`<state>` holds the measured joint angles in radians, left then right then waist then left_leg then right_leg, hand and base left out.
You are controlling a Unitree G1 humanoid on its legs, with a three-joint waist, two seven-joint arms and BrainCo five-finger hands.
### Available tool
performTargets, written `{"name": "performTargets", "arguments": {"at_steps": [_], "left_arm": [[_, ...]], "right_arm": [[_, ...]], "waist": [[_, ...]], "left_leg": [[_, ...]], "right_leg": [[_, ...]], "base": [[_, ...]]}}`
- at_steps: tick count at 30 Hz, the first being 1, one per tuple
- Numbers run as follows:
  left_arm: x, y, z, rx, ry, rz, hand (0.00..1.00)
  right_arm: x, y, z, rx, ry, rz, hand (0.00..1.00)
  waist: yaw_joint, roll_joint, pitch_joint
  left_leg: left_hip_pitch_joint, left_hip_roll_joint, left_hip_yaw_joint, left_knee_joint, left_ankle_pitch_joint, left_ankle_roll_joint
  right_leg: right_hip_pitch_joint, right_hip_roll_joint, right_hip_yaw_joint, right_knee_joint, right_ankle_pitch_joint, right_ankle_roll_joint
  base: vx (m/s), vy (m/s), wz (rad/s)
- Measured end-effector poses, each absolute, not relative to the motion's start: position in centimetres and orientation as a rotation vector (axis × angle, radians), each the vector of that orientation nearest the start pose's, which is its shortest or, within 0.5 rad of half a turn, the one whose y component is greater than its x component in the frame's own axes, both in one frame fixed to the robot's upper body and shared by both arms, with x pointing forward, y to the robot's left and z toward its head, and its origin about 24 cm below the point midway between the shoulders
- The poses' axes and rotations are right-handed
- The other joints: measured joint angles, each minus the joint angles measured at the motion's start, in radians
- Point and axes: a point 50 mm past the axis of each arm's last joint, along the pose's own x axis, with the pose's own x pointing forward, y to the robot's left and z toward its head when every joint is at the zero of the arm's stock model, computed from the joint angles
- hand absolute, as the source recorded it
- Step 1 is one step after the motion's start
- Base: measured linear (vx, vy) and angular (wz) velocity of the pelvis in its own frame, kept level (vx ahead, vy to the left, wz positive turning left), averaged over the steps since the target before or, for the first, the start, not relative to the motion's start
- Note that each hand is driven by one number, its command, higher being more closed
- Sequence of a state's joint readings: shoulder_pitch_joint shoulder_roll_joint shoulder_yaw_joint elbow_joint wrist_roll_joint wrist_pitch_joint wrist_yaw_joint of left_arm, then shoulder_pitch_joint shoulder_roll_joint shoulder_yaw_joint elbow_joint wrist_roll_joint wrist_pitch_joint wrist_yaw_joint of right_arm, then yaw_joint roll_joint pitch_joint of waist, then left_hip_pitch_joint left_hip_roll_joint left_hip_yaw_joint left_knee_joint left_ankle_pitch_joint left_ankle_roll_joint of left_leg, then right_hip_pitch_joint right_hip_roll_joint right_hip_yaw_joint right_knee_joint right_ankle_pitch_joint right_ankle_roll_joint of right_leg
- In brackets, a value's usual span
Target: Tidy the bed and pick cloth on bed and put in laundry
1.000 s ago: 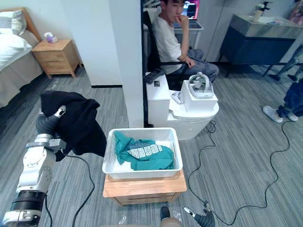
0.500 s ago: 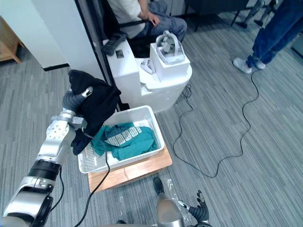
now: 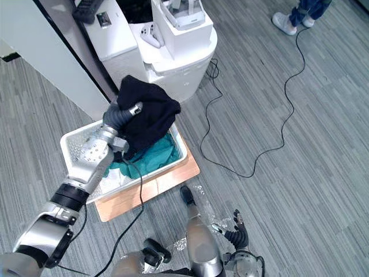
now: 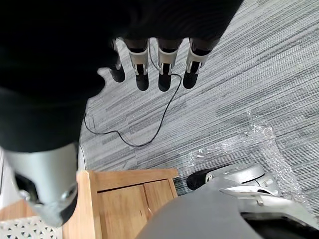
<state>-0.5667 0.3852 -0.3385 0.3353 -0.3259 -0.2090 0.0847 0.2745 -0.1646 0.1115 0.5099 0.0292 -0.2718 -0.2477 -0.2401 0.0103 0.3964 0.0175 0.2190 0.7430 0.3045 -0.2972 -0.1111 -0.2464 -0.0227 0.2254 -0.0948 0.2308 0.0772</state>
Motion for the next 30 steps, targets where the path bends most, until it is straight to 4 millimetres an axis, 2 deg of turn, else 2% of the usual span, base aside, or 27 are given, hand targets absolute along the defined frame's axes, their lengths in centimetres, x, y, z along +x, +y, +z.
{"name": "performTargets", "arguments": {"at_steps": [5,9,12,13,20,24,30], "left_arm": [[34.3,13.2,13.2,0.216,-0.328,-0.160,1.00],[35.7,14.8,12.6,0.249,-0.252,-0.025,1.00],[36.5,16.0,13.0,0.283,-0.240,0.048,1.00],[36.8,16.3,13.4,0.309,-0.242,0.076,0.00],[38.7,17.4,15.7,0.331,-0.218,0.168,0.00],[38.9,17.7,14.6,0.318,-0.141,0.163,0.00],[39.0,17.5,14.5,0.285,-0.126,0.118,0.00]], "right_arm": [[14.8,-19.7,-8.9,-0.194,0.472,-0.208,0.00],[15.0,-19.8,-9.0,-0.201,0.478,-0.207,0.00],[15.4,-19.8,-8.9,-0.194,0.470,-0.209,0.00],[15.5,-19.8,-8.8,-0.195,0.465,-0.208,0.00],[16.5,-19.3,-8.3,-0.192,0.439,-0.189,0.00],[16.5,-19.3,-8.3,-0.206,0.444,-0.176,0.00],[16.9,-19.0,-7.8,-0.214,0.421,-0.156,0.00]], "waist": [[0.004,-0.004,0.023],[0.012,-0.006,0.030],[0.012,-0.010,0.047],[0.016,-0.010,0.048],[0.022,-0.034,0.065],[0.032,-0.037,0.067],[0.040,-0.042,0.067]], "left_leg": [[-0.049,0.004,-0.017,0.032,-0.008,0.008],[-0.102,0.007,-0.048,0.048,-0.006,0.011],[-0.125,0.006,-0.069,0.049,-0.001,0.018],[-0.138,0.004,-0.071,0.049,0.003,0.021],[-0.184,-0.011,-0.099,0.044,0.015,0.034],[-0.196,-0.011,-0.105,0.044,0.017,0.036],[-0.202,-0.016,-0.125,0.034,0.033,0.039]], "right_leg": [[-0.029,-0.010,-0.011,0.000,0.007,0.009],[-0.060,-0.019,-0.037,0.000,0.012,0.010],[-0.070,-0.026,-0.054,0.000,0.013,0.009],[-0.083,-0.030,-0.058,0.000,0.015,0.009],[-0.113,-0.050,-0.083,0.000,0.022,0.014],[-0.123,-0.052,-0.087,0.000,0.030,0.020],[-0.118,-0.060,-0.107,0.000,0.037,0.019]], "base": [[-0.02,-0.016,0.09],[-0.02,-0.035,0.18],[-0.02,-0.042,0.20],[-0.02,-0.038,0.17],[-0.02,-0.038,0.14],[-0.01,-0.031,0.03],[-0.02,-0.048,0.13]]}}
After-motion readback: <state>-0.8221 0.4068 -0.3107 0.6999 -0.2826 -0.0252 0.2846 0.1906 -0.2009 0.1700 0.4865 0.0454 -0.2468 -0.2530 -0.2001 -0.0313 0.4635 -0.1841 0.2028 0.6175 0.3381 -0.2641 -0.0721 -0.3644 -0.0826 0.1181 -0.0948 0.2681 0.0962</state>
